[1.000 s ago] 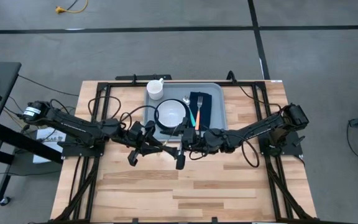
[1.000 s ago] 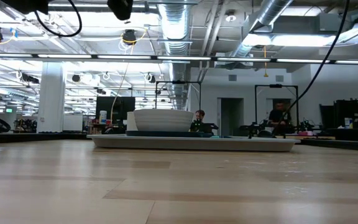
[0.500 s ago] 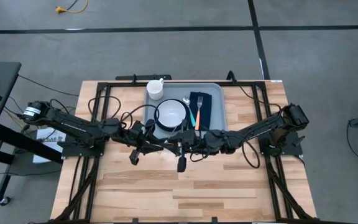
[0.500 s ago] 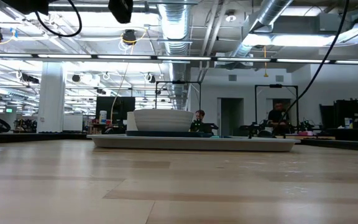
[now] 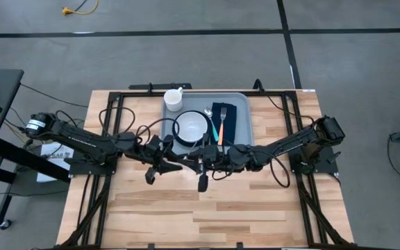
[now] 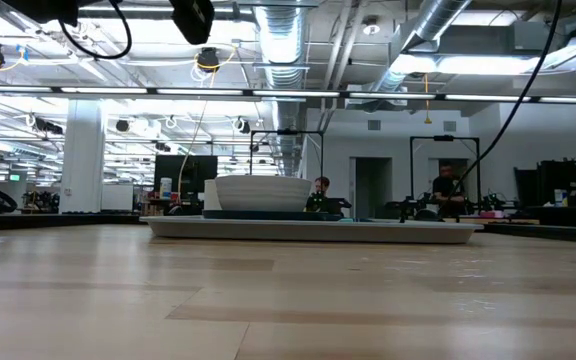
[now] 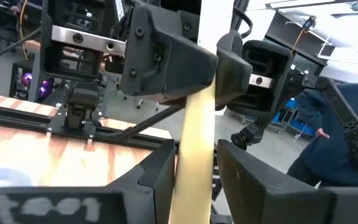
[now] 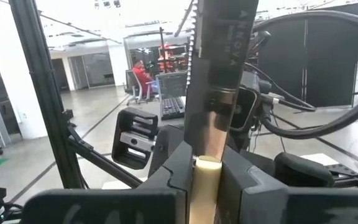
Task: Set up tray
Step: Put the yellow knife to the right of the orange fork on the blue napkin on the gray tray
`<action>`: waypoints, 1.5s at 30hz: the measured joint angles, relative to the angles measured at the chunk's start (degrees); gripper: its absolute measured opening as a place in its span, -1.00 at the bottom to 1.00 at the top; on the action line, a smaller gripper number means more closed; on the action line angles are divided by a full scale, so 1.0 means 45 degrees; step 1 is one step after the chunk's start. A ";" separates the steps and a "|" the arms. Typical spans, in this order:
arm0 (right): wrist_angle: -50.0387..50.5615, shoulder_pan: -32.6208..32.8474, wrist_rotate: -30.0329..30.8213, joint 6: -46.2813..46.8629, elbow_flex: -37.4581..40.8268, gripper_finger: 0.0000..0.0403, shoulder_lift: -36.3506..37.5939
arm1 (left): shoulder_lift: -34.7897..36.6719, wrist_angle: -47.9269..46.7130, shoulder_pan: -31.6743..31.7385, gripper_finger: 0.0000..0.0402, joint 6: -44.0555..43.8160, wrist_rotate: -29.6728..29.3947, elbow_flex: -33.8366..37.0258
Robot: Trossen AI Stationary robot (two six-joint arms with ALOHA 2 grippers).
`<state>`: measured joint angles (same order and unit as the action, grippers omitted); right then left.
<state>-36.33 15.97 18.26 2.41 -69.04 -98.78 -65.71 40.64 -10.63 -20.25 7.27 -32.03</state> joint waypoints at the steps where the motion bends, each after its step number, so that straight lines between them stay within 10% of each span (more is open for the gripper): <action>1: -0.0002 0.0000 0.0000 0.0004 0.0000 -0.87 0.0000 | 0.0000 -0.0037 0.0000 -0.46 0.0005 0.0038 0.0000; 14: 0.0139 -0.0010 0.0014 0.0031 0.0000 -0.87 0.0029 | 0.1305 -0.2261 0.0209 -0.43 0.1024 0.0394 0.0000; 22: 0.0868 -0.0384 0.0150 0.0510 -0.0025 -0.87 0.0226 | 0.4597 -0.7137 0.0554 -0.43 0.2003 -0.2955 0.0005; 33: 0.8874 -0.2632 0.1307 0.4510 -0.1652 -0.87 0.1189 | 0.7056 -1.3172 0.0554 -0.43 0.0405 -0.8589 0.0010; 45: 1.6846 -0.8432 -0.2569 0.8482 -0.2710 -0.87 0.1054 | 0.6498 -1.4334 0.0559 -0.43 -0.0095 -0.8489 0.0030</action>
<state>39.48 -21.98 6.70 40.58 -81.23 -94.04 -36.47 -23.86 -8.12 -20.68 -30.93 -31.89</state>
